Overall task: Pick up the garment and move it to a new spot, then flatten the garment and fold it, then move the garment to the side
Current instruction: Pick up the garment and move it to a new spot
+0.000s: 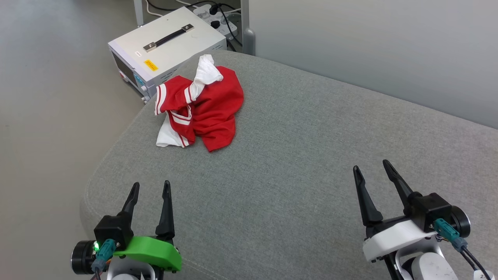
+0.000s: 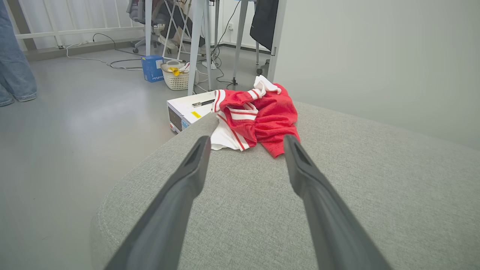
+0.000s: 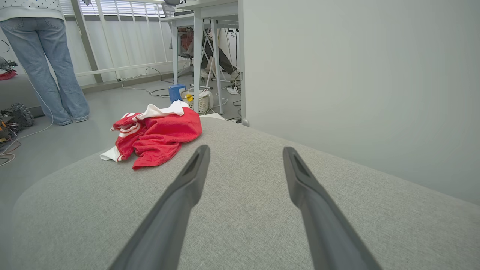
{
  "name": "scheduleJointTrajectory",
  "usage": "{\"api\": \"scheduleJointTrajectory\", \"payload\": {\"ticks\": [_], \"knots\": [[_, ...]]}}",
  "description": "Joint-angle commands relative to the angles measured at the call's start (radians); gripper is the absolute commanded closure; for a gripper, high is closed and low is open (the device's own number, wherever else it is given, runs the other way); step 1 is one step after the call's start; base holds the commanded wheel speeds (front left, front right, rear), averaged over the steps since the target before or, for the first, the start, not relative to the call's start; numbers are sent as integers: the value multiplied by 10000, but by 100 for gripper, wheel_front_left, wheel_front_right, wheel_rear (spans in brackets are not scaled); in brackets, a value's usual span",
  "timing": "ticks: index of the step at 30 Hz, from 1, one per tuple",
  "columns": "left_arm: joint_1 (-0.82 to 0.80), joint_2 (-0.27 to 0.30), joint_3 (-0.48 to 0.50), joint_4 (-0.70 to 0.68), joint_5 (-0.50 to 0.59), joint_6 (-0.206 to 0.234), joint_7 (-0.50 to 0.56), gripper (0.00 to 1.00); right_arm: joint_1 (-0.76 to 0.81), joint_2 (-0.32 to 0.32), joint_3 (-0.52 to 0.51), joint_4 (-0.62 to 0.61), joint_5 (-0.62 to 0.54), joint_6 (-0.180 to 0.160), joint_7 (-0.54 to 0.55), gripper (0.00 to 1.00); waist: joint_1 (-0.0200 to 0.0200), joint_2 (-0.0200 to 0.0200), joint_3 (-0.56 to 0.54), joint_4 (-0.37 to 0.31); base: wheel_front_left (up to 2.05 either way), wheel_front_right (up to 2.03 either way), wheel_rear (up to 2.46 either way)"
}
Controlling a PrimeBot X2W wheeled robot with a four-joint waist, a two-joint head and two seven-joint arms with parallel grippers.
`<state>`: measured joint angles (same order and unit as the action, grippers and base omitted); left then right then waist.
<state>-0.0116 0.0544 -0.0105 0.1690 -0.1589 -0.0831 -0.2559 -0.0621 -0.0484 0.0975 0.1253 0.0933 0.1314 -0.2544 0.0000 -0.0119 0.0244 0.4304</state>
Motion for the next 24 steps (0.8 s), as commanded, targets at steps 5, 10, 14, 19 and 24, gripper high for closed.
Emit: {"api": "scheduleJointTrajectory", "payload": {"ticks": [5, 10, 14, 19, 24], "knots": [[158, -42, -35, -78, 84, -84, -59, 0, -63, -18, 151, 7, -21, -7, -74, 0, 0, 119, -14, -29, 0, 0, 0], [46, -42, -19, -37, -25, -138, -59, 0, -114, -18, 144, -44, -161, -7, -74, 0, 0, 119, 214, -203, 0, 0, 0], [-416, -41, -40, 210, -108, -257, -59, 0, -305, -18, 147, -143, -402, -7, -74, 0, 0, 119, 781, -452, 0, 0, 0], [-1744, 321, -243, 1013, -241, -429, -59, 0, -672, -18, 147, -249, -809, -7, -74, 0, 0, 119, 1753, -897, 0, 0, 0], [-3987, 1369, -1016, 2421, -1315, -469, 614, 0, -1083, -25, 107, -397, -1138, -7, -74, 0, 0, 119, 2863, -1451, 0, 0, 0]]}}
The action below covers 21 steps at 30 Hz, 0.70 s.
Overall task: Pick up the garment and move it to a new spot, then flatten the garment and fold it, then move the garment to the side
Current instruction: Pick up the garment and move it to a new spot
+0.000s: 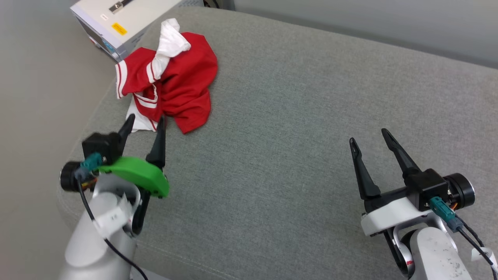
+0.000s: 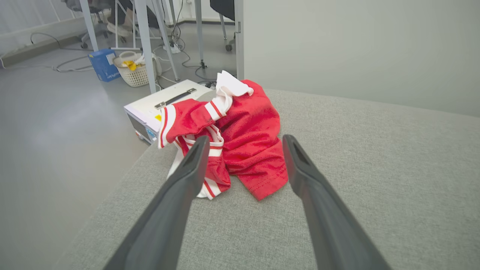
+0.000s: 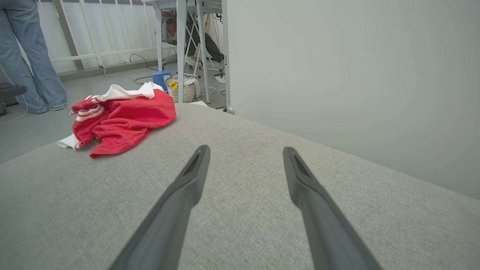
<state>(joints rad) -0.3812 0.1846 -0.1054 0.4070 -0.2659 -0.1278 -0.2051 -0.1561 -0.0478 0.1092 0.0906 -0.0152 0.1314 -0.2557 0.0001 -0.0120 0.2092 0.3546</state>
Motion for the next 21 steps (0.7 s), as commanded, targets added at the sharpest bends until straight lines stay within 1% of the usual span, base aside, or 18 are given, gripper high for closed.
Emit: {"api": "scheduleJointTrajectory", "payload": {"ticks": [1, 6, 8, 10, 13, 16, 18, 21], "knots": [[-718, 278, -258, 196, -658, -23, 453, 0, -186, -36, -47, -80, -87, -7, -61, 0, -1, 120, 1150, -750, 0, 0, 0], [-2896, 2085, -1518, 750, -2514, -26, 2794, 0, -553, -94, -54, -208, -209, -7, -61, 0, -1, 120, 2085, -1195, 0, 0, 0], [-3552, 2767, -1848, 1030, -3058, -27, 3744, 0, -725, -101, -53, -250, -218, -7, -61, 0, -1, 120, 2383, -1373, 0, 0, 0], [-4111, 3325, -2079, 1276, -3522, -27, 4535, 0, -877, -97, -85, -311, -212, -7, -61, 0, -1, 120, 2679, -1542, 0, 0, 0], [-4709, 3892, -2422, 1600, -4046, -27, 5458, 0, -1041, -89, -107, -355, -200, -7, -61, 0, -1, 120, 3019, -1732, 0, 0, 0], [-5118, 4337, -2776, 1916, -4593, -27, 6349, 0, -1190, -80, -44, -363, -200, -7, -61, 0, -1, 120, 3329, -1911, 0, 0, 0], [-5348, 4597, -2990, 2018, -4813, -28, 6645, 0, -1298, -74, 15, -382, -200, -7, -61, 0, -1, 120, 3506, -2012, 0, 0, 0], [-5618, 4795, -3202, 2210, -5107, -28, 6795, 0, -1450, -63, 68, -391, -192, -7, -61, 0, -1, 120, 3706, -2118, 0, 0, 0]]}}
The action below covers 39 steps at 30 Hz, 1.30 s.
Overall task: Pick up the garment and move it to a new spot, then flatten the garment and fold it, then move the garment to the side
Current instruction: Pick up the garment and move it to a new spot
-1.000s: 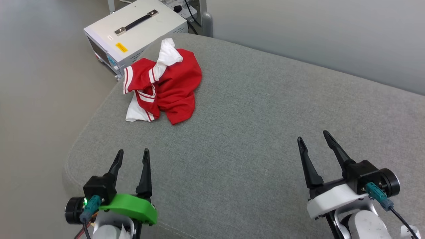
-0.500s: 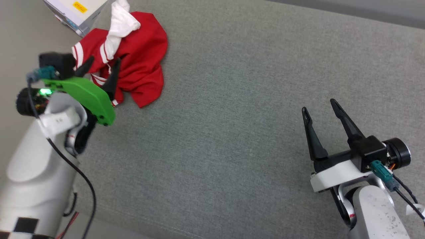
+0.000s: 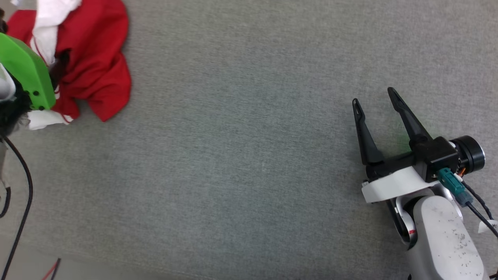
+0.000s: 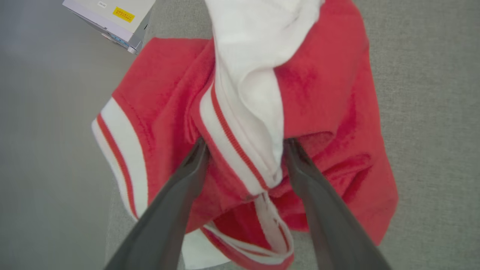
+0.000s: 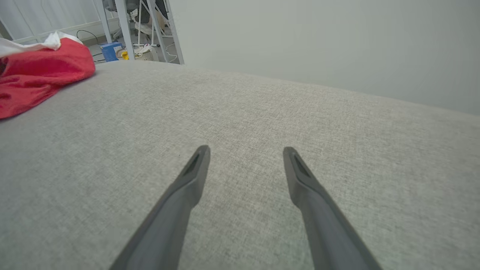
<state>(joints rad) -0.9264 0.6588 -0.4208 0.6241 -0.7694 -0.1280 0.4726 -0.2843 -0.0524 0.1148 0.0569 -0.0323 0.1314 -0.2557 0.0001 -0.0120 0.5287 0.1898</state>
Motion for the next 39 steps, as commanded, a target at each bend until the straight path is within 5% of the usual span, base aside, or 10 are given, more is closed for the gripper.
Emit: {"api": "scheduleJointTrajectory", "payload": {"ticks": [1, 5, 6, 7, 17, 24, 25, 33, 39], "knots": [[-218, 93, -120, 104, -131, -26, 54, 0, -202, -14, 25, -51, -17, -7, -61, 0, -1, 120, 558, -491, 0, 0, 0], [-401, 24, -600, 363, -676, -26, 11, 0, -324, 1, 74, -9, -18, -7, -61, 0, -1, 120, 721, -525, 0, 0, 0], [-409, 18, -690, 346, -825, -26, -11, 71, -345, 3, 82, 11, -20, -7, -61, 0, -1, 120, 729, -523, 0, 0, 0], [-415, 37, -755, 336, -913, -26, -73, 100, -363, 4, 90, 29, -21, -7, -61, 0, -1, 120, 725, -523, 0, 0, 0], [-367, 307, -826, 772, -583, -26, -2857, 100, -202, 17, 79, 265, 92, -7, -61, 0, -1, 120, -221, -545, 0, 0, 0], [-228, 270, -868, 475, 57, 192, -4648, 100, 266, 20, -98, 432, 367, -7, -61, 0, -1, 120, -1635, -415, 0, 0, 0], [-213, 136, -1099, -361, 521, 499, -5152, 100, 638, 21, -262, 497, 607, -7, -61, 0, -1, 120, -2577, -347, 0, 0, 0], [-116, -441, -1687, -2161, 1091, 1041, -5197, 100, 1072, 21, -536, 454, 899, -7, -61, 0, -1, 120, -3581, -611, 0, 0, 0], [-303, -1478, -2088, -3041, 1265, 1443, -5257, 100, 1173, 21, -815, 323, 952, -7, -61, 0, -1, 120, -3826, -1177, 0, 0, 0]]}}
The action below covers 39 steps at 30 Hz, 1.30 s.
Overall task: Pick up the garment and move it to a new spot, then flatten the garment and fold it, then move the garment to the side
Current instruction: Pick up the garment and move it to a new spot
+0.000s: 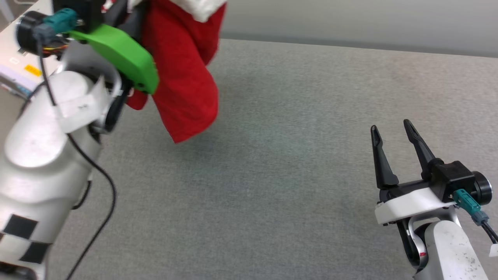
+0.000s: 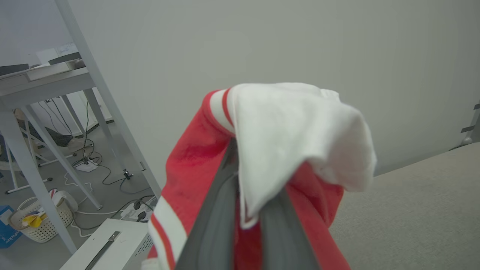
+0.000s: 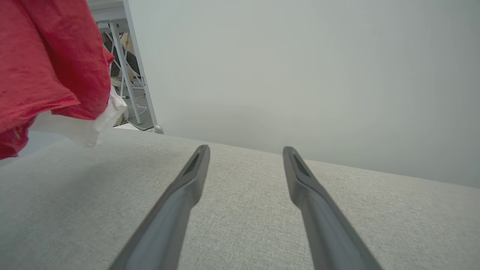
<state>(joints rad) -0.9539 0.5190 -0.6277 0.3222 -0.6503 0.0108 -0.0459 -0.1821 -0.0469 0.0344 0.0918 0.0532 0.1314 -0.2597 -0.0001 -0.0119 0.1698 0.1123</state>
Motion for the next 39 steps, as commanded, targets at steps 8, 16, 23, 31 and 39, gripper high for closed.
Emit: {"api": "scheduleJointTrajectory", "payload": {"ticks": [8, 16, 23, 31, 39], "knots": [[-404, -1558, -845, 566, 556, 215, -453, 100, 105, -34, -52, -134, 219, -7, -21, 0, 1, 119, -149, -1585, 0, 0, 0], [92, -2884, -2000, 2216, 1013, 46, -982, 100, 107, -34, -240, -285, 394, -7, -21, 0, 1, 119, 146, -2403, 0, 0, 0], [1669, -3966, -3596, 3389, 1308, -512, -955, 0, 123, -34, -770, -386, 463, -7, -21, 0, 1, 119, 128, -2492, 0, 0, 0], [2481, -4487, -4118, 3782, 1160, -649, -1524, 0, 298, -34, -950, -348, 346, -7, -21, 0, 1, 119, -398, -1939, 0, 0, 0], [2097, -4011, -3171, 3370, 983, -200, -2060, 0, 571, -34, -881, -286, 250, -7, -21, 0, 1, 119, -1023, -1104, 0, 0, 0]]}}
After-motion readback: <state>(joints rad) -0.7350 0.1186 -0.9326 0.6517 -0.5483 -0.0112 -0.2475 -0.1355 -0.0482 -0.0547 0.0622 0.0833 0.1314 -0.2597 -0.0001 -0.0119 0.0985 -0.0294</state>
